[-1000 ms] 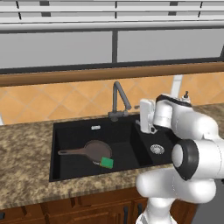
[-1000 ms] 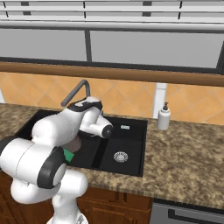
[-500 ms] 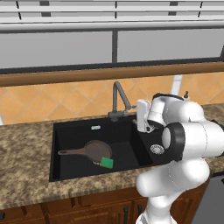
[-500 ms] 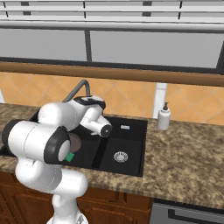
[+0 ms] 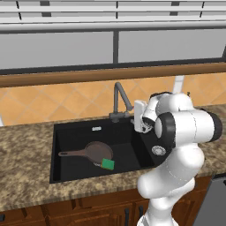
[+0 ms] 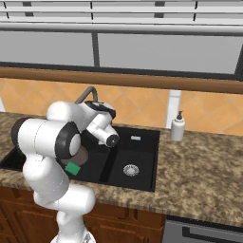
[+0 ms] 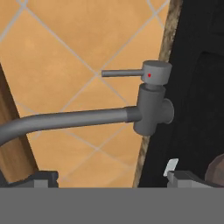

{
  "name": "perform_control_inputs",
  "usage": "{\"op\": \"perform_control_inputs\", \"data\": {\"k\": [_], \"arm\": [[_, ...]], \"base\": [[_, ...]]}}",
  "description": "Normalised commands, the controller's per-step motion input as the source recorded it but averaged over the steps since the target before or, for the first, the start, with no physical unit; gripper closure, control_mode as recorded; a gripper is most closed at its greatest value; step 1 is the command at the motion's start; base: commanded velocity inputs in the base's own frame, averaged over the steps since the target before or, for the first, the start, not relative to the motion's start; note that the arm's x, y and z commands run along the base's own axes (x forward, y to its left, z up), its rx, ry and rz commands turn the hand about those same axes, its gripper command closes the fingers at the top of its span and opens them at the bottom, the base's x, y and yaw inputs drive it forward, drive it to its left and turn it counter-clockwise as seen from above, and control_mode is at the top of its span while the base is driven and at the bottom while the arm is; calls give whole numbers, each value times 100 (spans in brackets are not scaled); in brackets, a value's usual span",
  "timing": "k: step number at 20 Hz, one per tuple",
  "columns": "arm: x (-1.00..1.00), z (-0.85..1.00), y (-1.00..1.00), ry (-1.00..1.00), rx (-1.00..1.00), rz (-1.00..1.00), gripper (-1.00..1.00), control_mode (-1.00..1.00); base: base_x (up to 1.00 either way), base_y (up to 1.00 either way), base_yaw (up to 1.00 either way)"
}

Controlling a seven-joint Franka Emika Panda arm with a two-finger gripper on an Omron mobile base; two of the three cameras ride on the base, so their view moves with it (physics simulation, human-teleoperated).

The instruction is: Pick the pan and sponge and place them into the sink. Then turn on the water.

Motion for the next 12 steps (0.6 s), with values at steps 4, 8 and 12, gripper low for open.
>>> {"op": "perform_control_inputs", "data": {"k": [4,8,12], "arm": [[38,-26,1,3,0,-5,-100,-100],[40,-22,0,3,0,-5,-100,-100],[38,-9,0,0,0,-3,-100,-100]], "base": [[0,0,0],[0,0,0],[0,0,0]]}}
